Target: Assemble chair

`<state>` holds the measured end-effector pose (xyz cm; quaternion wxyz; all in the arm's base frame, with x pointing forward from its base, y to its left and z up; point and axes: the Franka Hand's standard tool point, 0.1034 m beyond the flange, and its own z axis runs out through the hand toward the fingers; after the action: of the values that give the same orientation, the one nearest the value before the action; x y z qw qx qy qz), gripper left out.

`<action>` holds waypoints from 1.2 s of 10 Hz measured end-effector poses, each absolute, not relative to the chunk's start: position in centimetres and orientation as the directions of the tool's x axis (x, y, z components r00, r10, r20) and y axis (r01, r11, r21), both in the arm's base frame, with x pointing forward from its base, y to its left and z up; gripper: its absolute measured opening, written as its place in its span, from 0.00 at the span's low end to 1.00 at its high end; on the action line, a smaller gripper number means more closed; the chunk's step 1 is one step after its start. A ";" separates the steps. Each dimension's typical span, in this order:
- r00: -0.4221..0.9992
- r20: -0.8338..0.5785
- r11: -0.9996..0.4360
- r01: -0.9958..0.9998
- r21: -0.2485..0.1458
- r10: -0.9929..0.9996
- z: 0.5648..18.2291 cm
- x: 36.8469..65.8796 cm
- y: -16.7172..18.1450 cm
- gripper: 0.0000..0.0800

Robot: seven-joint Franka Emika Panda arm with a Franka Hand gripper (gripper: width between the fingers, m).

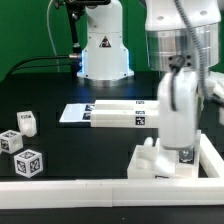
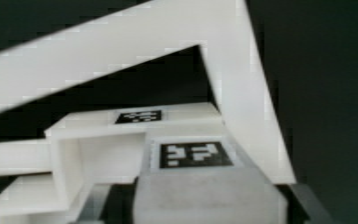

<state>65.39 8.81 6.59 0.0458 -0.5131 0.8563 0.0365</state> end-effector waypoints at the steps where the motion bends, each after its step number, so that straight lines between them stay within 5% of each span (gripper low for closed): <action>1: -0.489 -0.106 0.490 -0.872 0.013 -0.866 6.6 65.4 8.8 0.36; 4: -0.462 -0.100 0.464 -0.886 0.006 -0.881 6.7 65.3 9.1 0.42; 5: -0.462 -0.100 0.464 -0.886 0.006 -0.881 6.6 65.3 9.1 0.59; 6: -0.462 -0.100 0.464 -0.886 0.006 -0.881 6.6 65.3 9.1 0.59; 7: -0.450 -0.099 0.452 -0.892 0.004 -0.888 6.7 65.3 9.1 0.76; 10: -0.372 -0.121 0.377 -0.926 -0.021 -0.920 9.3 65.2 8.0 0.81; 12: -0.377 -0.116 0.381 -0.924 -0.017 -0.919 8.9 65.1 8.0 0.81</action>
Offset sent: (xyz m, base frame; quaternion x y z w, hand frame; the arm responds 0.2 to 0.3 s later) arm 0.0000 0.0000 0.0000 0.0000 0.0000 0.0000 1.0000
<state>65.12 8.03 8.88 0.0532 -0.5557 0.8293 0.0253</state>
